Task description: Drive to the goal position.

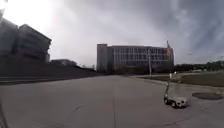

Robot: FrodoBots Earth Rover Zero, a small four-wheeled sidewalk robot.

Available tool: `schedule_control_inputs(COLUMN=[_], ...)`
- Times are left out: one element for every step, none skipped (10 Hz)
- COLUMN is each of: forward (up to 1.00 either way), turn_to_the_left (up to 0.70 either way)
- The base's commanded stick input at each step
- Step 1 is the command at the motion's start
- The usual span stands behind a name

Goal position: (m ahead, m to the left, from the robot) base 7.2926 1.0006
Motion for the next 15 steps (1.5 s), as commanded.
schedule_control_inputs(forward=[0.7,0.7,0.7,0.7,0.7,0.7,0.7,0.7,0.7,0.7,0.7,0.7,0.7,0.7,0.7], turn_to_the_left=[0.0,0.0,0.0,0.0,0.0,0.0,0.0,0.0,0.0,0.0,0.0,0.0,0.0,0.0,0.0])
